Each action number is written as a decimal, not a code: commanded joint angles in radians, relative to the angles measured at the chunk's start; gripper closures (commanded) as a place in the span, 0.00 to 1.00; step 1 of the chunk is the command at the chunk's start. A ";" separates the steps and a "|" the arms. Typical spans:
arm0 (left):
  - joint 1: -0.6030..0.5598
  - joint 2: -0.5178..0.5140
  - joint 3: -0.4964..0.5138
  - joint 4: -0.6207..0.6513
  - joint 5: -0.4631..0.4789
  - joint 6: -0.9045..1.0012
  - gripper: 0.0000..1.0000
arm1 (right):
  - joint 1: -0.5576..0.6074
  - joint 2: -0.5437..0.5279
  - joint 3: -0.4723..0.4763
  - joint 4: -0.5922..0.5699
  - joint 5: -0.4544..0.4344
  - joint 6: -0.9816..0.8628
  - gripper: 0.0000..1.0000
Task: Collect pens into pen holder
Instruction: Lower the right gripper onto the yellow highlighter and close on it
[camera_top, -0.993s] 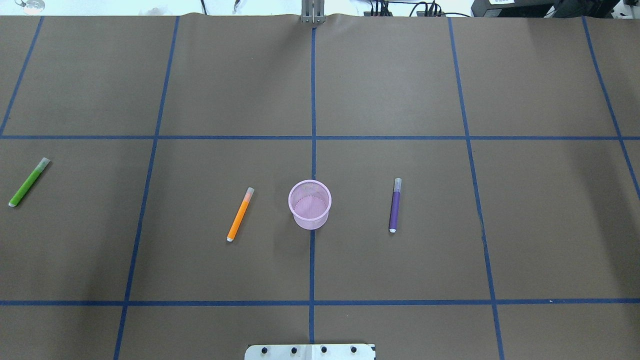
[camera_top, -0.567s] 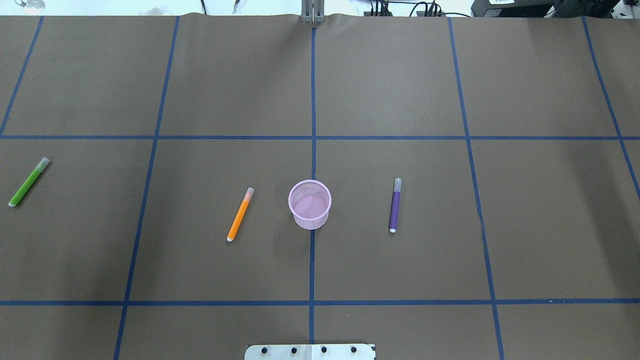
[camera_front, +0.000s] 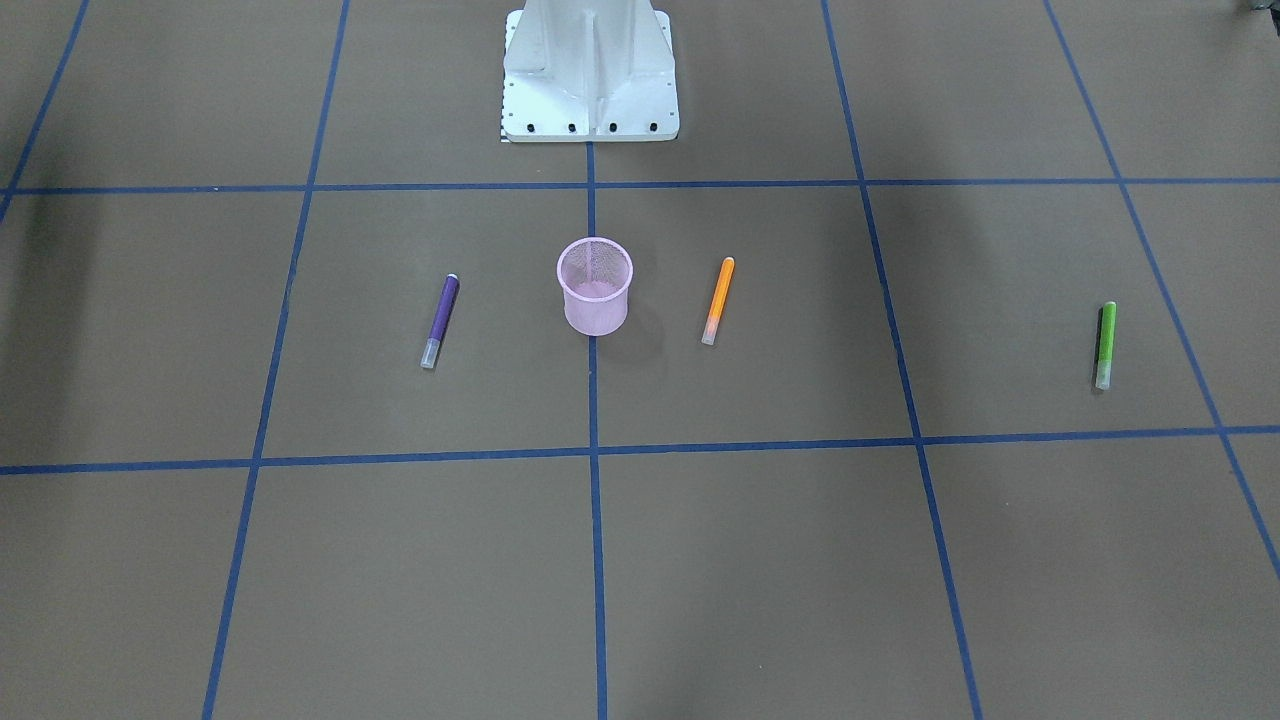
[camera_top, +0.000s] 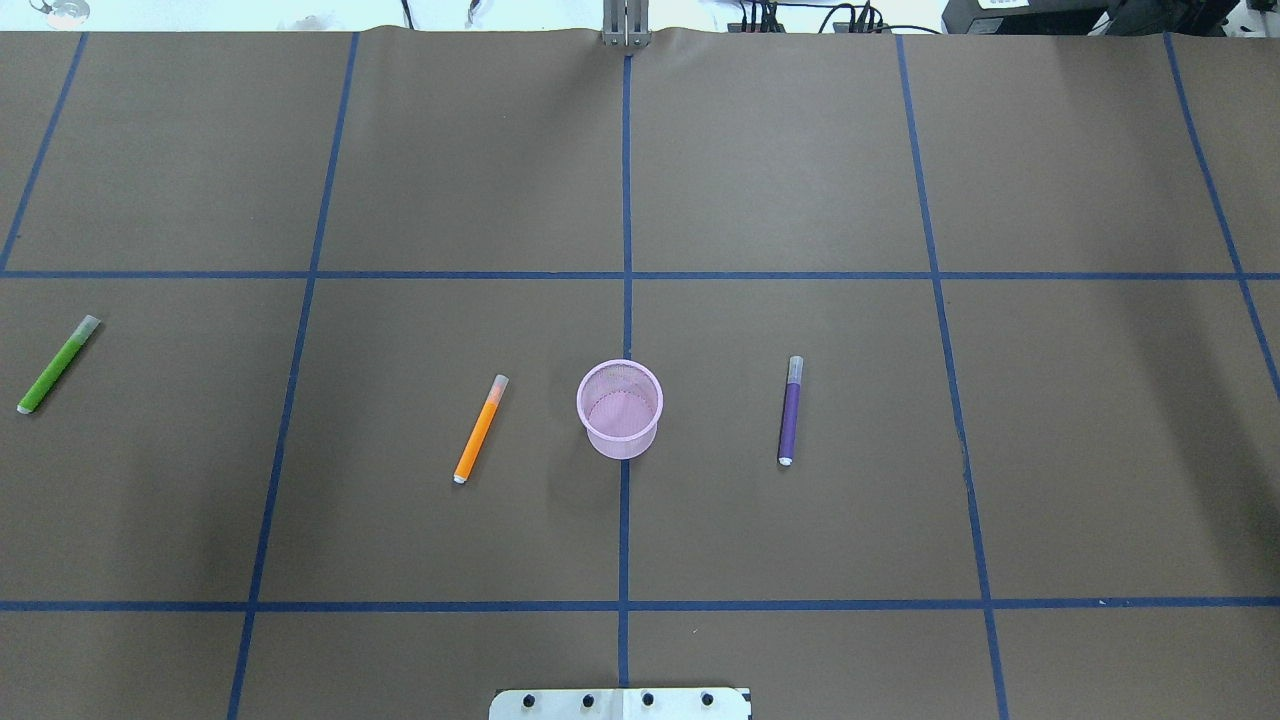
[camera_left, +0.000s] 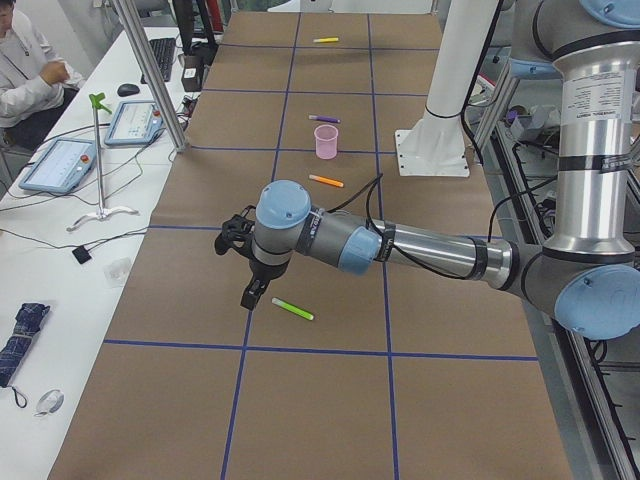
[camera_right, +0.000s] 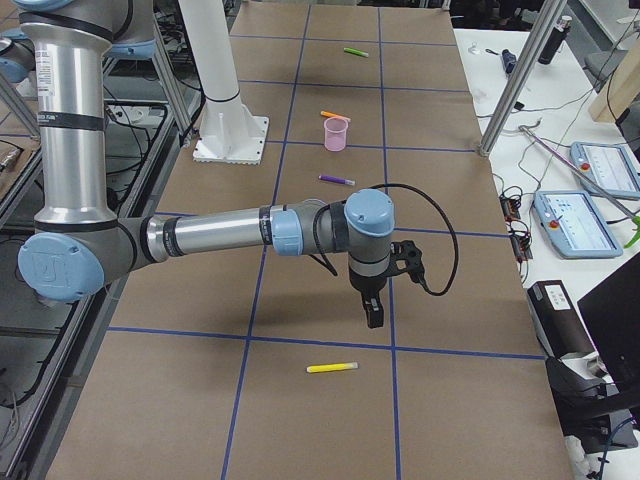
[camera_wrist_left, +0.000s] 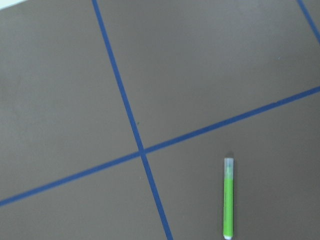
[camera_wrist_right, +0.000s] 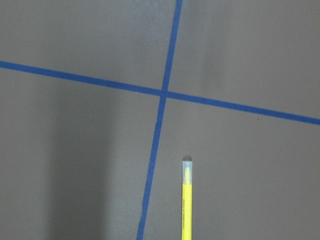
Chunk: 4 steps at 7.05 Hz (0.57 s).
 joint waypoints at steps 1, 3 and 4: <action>0.000 -0.004 -0.001 -0.030 -0.003 -0.020 0.00 | 0.003 -0.021 -0.075 0.147 0.005 0.003 0.00; 0.000 0.003 0.005 -0.085 -0.001 -0.024 0.00 | 0.000 -0.029 -0.303 0.368 0.041 0.029 0.00; 0.000 0.003 0.005 -0.085 -0.003 -0.026 0.00 | -0.024 -0.028 -0.384 0.503 0.043 0.129 0.00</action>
